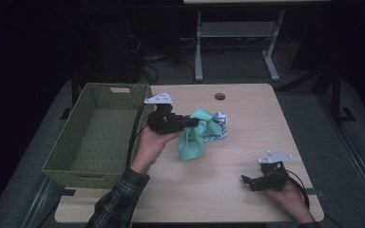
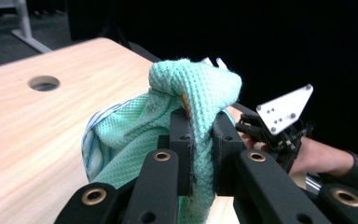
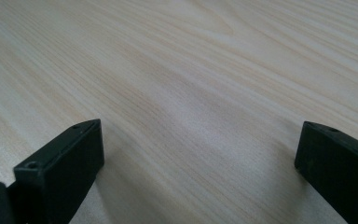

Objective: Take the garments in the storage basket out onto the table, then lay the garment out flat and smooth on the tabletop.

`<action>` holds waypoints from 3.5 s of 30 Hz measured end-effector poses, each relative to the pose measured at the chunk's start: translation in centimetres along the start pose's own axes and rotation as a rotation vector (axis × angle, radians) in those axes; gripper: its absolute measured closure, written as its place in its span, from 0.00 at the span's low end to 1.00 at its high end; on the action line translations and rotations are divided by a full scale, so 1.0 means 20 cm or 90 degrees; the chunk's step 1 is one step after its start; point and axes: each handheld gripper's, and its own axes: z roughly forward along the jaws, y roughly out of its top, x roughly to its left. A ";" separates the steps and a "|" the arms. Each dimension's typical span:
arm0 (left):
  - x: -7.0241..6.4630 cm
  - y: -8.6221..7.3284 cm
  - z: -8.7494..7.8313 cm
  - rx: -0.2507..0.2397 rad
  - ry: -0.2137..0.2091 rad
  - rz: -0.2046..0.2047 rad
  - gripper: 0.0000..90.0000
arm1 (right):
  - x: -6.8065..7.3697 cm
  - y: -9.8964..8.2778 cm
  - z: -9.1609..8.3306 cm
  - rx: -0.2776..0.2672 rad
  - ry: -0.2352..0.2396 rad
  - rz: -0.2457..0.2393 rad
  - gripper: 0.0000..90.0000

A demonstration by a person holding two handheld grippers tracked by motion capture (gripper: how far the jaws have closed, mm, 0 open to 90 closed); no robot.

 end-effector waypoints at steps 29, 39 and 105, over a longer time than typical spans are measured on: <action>0.06 -0.28 0.42 0.130 -0.081 -0.016 0.90 | 0.00 0.00 0.00 -0.001 -0.002 -0.004 0.01; 0.12 -0.36 0.45 0.150 -0.032 0.029 0.89 | 0.00 0.00 0.00 -0.002 -0.001 -0.005 0.01; -0.08 -0.65 0.31 0.323 0.055 0.100 0.99 | -0.01 0.02 -0.03 0.011 0.007 -0.010 0.17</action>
